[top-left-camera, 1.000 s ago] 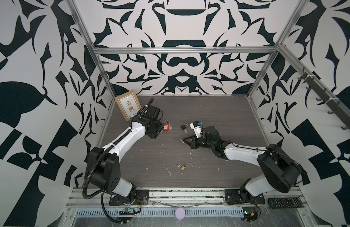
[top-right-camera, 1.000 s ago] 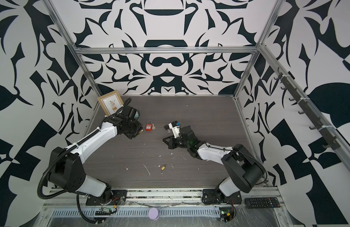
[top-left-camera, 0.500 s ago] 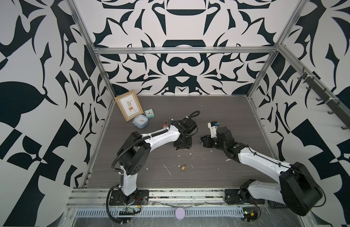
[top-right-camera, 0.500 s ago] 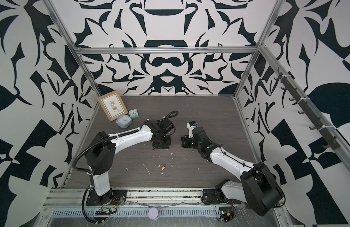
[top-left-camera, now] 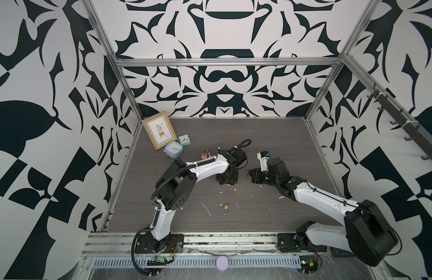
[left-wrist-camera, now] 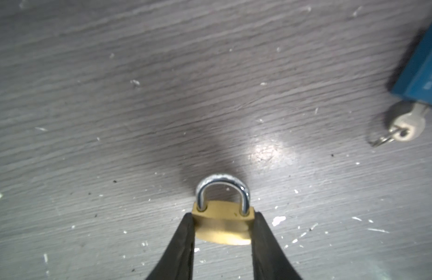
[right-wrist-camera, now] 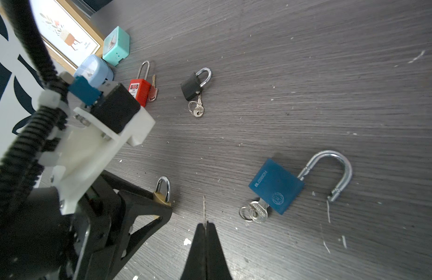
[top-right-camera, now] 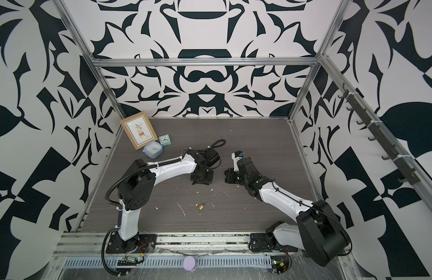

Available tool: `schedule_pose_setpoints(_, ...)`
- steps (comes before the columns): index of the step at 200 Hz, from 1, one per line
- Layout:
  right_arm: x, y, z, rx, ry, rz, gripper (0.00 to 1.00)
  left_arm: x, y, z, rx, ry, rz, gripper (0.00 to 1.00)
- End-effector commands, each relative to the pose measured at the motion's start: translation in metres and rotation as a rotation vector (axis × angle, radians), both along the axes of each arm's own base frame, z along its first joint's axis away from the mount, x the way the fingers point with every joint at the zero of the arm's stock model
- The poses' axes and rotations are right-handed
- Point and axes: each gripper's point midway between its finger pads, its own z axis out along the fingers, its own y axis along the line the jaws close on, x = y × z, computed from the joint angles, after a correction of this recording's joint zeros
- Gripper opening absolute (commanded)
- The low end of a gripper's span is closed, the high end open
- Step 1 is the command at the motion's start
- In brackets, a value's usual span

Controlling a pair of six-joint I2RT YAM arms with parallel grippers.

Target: Lock with the key

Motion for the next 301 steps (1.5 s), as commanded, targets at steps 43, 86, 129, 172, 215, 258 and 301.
schedule_pose_setpoints(43,0.003,-0.001,0.003,0.018,-0.013,-0.016,0.0,-0.002,0.004,-0.007,0.036,0.038,0.024,0.0)
schedule_pose_setpoints(86,0.002,-0.001,0.002,0.022,-0.01,-0.013,0.0,-0.001,0.012,-0.008,0.082,0.03,0.063,0.0)
schedule_pose_setpoints(129,0.001,0.001,-0.001,0.027,0.002,-0.006,0.0,0.001,0.015,-0.01,0.111,0.028,0.054,0.08)
schedule_pose_setpoints(172,0.001,0.002,-0.003,0.03,0.008,-0.003,0.0,0.005,0.016,-0.01,0.108,0.027,0.054,0.2)
schedule_pose_setpoints(215,0.001,0.004,-0.004,0.035,0.015,0.002,0.0,0.007,0.018,-0.012,0.104,0.029,0.057,0.31)
schedule_pose_setpoints(258,0.002,0.005,-0.005,0.037,0.021,0.001,0.0,0.008,0.014,-0.008,0.08,0.02,0.047,0.45)
schedule_pose_setpoints(301,0.005,0.007,-0.007,0.04,0.03,-0.001,0.0,0.009,0.011,-0.003,0.051,0.017,0.05,0.5)
